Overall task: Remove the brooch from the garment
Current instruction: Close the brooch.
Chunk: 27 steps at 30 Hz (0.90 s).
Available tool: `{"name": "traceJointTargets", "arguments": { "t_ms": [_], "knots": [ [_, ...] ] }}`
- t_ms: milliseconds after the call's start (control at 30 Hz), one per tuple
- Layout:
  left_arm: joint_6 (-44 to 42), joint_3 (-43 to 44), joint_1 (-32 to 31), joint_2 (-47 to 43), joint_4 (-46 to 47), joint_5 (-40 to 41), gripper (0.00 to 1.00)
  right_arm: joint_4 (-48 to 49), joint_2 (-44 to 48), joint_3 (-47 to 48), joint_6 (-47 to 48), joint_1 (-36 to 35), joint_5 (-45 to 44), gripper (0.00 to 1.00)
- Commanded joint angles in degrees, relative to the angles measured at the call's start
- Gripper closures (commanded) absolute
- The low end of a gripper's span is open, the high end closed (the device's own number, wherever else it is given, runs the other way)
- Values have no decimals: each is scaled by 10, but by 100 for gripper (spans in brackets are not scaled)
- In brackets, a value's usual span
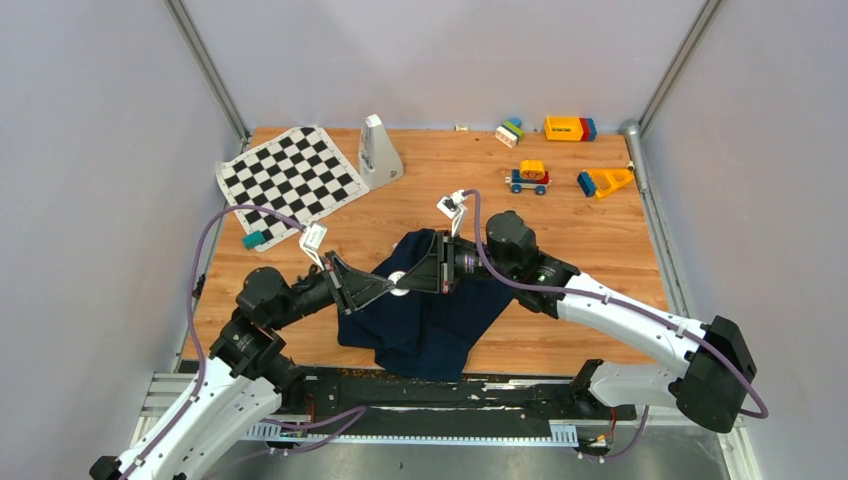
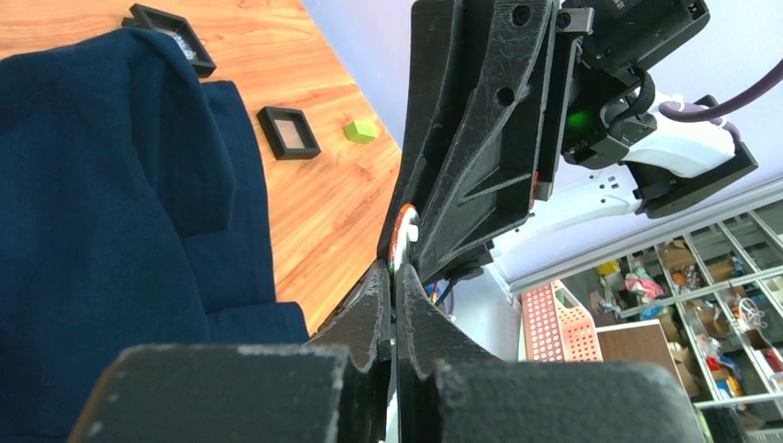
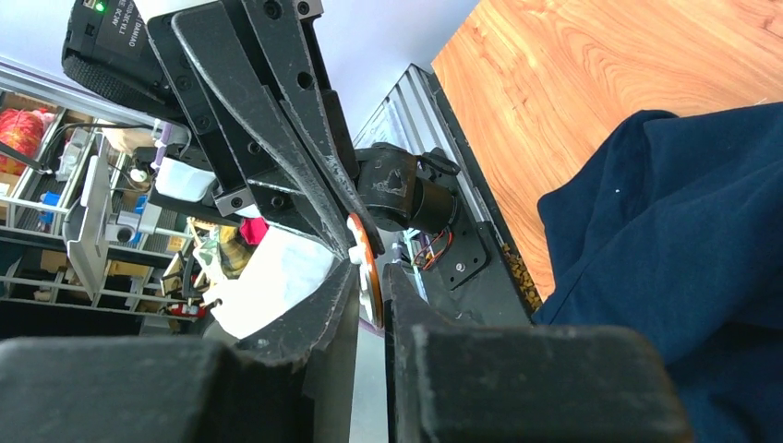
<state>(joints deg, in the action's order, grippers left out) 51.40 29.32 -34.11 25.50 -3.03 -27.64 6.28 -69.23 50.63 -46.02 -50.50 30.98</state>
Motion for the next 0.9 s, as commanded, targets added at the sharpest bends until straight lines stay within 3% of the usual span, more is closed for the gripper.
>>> {"name": "traceJointTargets", "arguments": {
  "t_ms": [0,567,867],
  "knots": [
    [-13,42,-7,-34,42,-25,100,-60,-6,7,30,16,-101,85],
    [-18,40,-8,-46,46,-15,100,-93,-24,13,42,11,-122,86],
    [-30,35,-8,-59,-3,15,100,-89,-4,0,35,11,-145,72]
  ]
}}
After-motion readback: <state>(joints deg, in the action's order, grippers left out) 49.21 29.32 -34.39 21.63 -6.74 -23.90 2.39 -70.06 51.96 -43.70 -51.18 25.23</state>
